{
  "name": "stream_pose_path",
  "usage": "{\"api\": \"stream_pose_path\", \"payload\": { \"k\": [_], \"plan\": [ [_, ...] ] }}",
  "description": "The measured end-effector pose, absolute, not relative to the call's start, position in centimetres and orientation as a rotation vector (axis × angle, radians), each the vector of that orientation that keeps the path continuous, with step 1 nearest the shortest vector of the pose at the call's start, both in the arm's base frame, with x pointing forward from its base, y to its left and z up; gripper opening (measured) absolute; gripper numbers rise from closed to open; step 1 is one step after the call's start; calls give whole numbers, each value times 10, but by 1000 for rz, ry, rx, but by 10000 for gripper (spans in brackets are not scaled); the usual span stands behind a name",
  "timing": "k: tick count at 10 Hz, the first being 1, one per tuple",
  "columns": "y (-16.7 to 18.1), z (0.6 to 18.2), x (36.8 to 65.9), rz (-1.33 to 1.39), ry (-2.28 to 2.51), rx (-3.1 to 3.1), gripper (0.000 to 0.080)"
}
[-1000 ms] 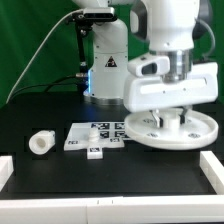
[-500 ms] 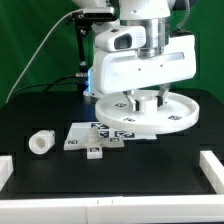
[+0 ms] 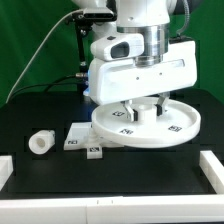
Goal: Assemble round table
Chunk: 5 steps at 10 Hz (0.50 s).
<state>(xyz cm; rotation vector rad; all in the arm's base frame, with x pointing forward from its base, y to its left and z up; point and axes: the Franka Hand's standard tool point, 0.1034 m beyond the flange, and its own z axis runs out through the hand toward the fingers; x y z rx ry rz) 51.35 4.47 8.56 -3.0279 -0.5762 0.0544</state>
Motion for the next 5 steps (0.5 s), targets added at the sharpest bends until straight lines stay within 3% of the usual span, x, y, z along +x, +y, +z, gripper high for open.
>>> {"api": "stream_pose_path", "payload": {
  "k": [2,5],
  "plan": [
    [37,78,543,19,-658,-2993,406],
    [39,76,536,34,-638,-2998,406]
  ]
}}
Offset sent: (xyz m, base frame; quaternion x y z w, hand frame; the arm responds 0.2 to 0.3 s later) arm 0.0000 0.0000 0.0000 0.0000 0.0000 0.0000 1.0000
